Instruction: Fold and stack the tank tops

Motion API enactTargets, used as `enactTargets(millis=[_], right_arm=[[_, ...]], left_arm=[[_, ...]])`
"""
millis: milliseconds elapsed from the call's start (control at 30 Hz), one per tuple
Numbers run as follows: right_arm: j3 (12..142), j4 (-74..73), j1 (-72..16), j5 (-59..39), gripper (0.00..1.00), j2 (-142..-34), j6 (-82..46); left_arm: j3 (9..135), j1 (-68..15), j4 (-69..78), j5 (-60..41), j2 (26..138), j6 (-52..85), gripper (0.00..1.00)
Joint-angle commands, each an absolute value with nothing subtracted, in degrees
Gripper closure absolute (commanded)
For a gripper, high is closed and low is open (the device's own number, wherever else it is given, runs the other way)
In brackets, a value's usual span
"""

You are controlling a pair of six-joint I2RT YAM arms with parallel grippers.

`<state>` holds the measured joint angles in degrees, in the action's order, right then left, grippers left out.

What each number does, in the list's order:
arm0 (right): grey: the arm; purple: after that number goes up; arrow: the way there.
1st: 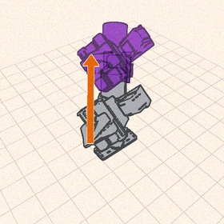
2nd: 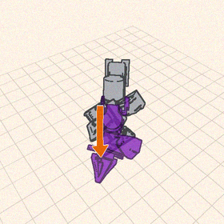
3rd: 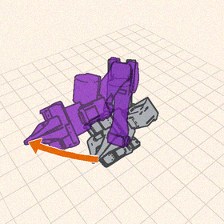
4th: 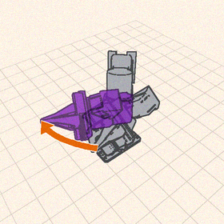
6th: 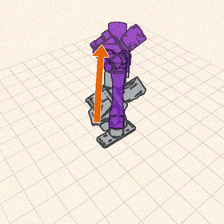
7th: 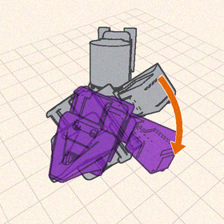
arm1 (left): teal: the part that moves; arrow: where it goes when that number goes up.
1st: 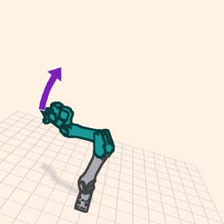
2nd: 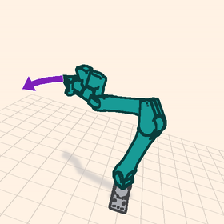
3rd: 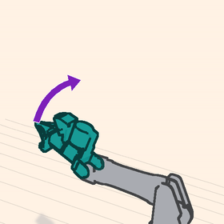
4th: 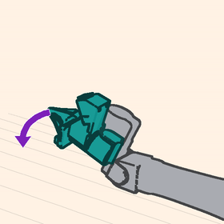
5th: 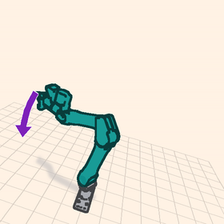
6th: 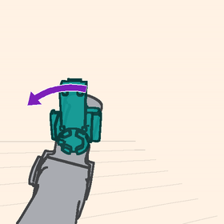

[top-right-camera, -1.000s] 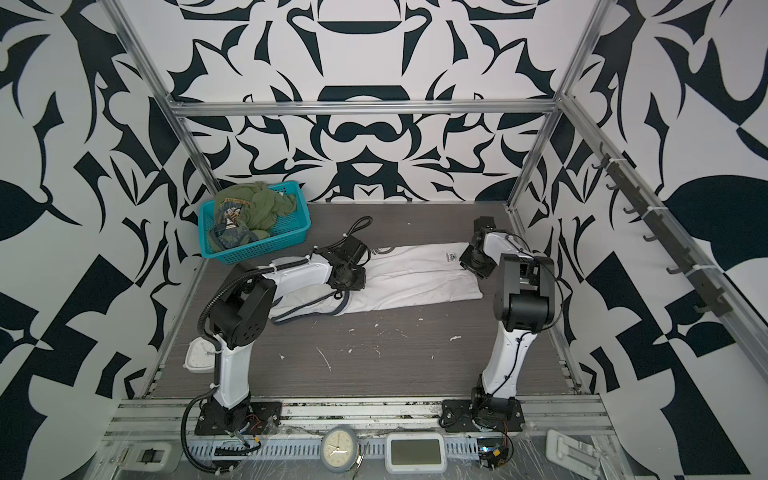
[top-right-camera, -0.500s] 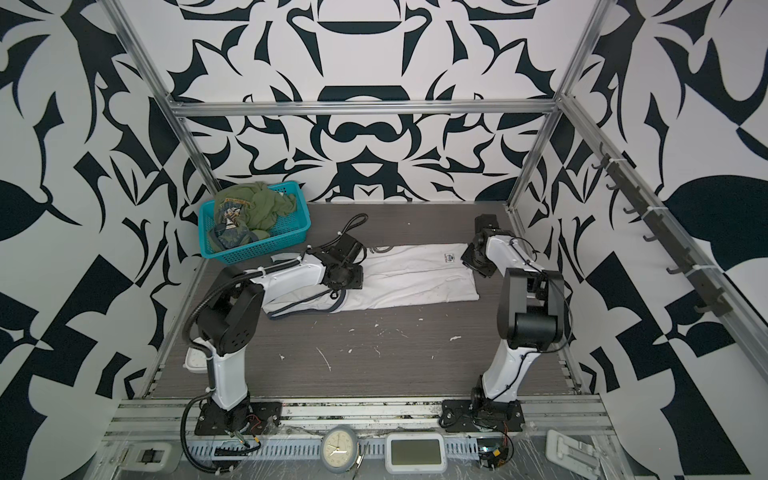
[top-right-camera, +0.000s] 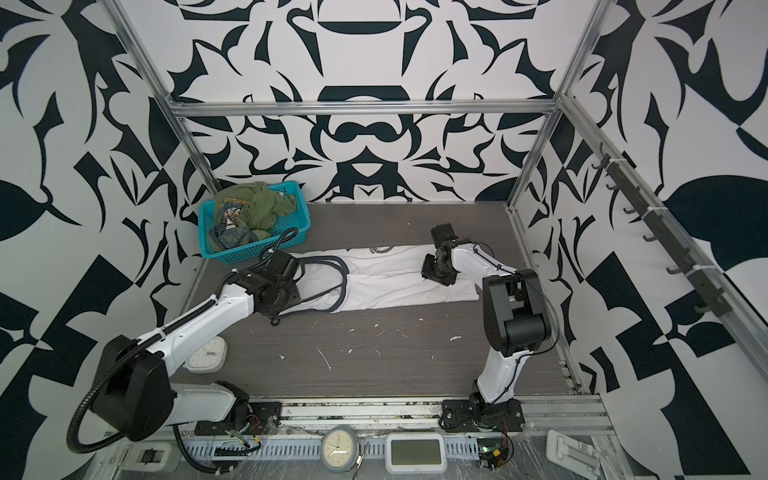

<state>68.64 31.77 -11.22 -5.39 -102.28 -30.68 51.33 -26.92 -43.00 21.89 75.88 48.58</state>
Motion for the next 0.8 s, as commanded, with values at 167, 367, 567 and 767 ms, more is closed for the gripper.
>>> enactTargets(millis=[167,367,567,767], right_arm=[[68.6,30.9,-11.0,-5.1,0.56,-100.1,-29.3],[67.9,30.6,-10.9,-5.1,0.56,-99.5,-28.9],[66.8,30.5,-10.9,-5.0,0.56,-99.5,-28.7],[66.4,30.4,-10.9,-4.7,0.56,-99.3,-28.5]], left_arm=[[45.5,-22.9,-47.8,23.6,74.0,58.4,0.48],[42.1,-19.1,-32.6,17.0,75.9,55.5,0.49],[41.6,-16.2,-24.1,14.7,80.7,54.5,0.53],[43.1,-14.2,-22.4,14.8,82.7,54.0,0.72]])
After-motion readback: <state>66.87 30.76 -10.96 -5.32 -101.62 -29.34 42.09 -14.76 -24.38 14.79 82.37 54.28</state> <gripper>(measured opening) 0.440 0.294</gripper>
